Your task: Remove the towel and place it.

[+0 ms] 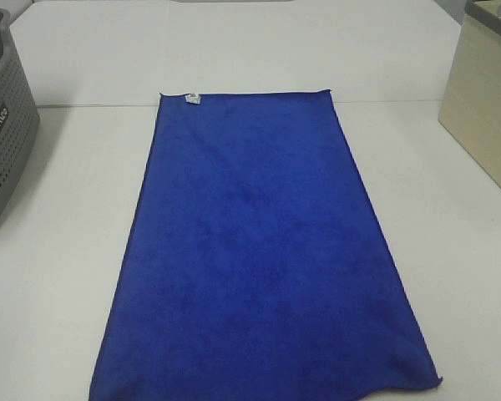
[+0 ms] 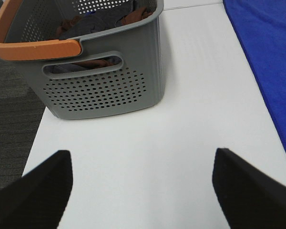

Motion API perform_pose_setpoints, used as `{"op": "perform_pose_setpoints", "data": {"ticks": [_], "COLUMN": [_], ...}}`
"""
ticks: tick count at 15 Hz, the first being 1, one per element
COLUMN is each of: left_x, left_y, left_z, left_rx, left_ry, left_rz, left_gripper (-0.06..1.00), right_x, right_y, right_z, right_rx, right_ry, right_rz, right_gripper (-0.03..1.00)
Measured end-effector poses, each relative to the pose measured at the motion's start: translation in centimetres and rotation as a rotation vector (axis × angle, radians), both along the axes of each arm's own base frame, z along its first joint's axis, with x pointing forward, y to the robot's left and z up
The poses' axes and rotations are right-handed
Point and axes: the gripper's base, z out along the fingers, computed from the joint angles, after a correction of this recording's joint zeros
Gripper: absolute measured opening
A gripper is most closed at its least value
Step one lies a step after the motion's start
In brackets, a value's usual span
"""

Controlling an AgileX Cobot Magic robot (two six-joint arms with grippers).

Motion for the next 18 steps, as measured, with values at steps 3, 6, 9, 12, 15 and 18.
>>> {"op": "perform_pose_setpoints", "data": {"ticks": [3,6,9,12,15,18], "left_x": [0.03,0.03,0.03,0.03,0.03,0.03], "left_y": [-0.51,-0.56,-0.56,-0.56,-0.56,-0.56], "left_z": [-0.01,-0.01,-0.01,-0.01,-0.01,-0.01], "left_rx": [-0.046,-0.050,-0.050,-0.050,-0.050,-0.050], "left_ry": [-0.002,-0.002,-0.002,-0.002,-0.002,-0.002], "left_rz": [-0.040,-0.044,-0.044,-0.044,-0.044,-0.044], "left_gripper": [0.76,0.76,0.76,0.76,0.76,0.76], "right_x": [0.00,0.05,0.05,0.05,0.05,0.05], "right_y": [0.09,0.13,0.13,0.13,0.13,0.13], "right_z": [0.01,0.01,0.01,0.01,0.01,0.01], "right_rx": [0.009,0.009,0.009,0.009,0.009,0.009], "right_ry": [0.000,0.000,0.000,0.000,0.000,0.000], "right_rz": [0.000,-0.036,-0.036,-0.036,-0.036,-0.036], "right_gripper": [0.68,0.68,0.68,0.68,0.68,0.68]}}
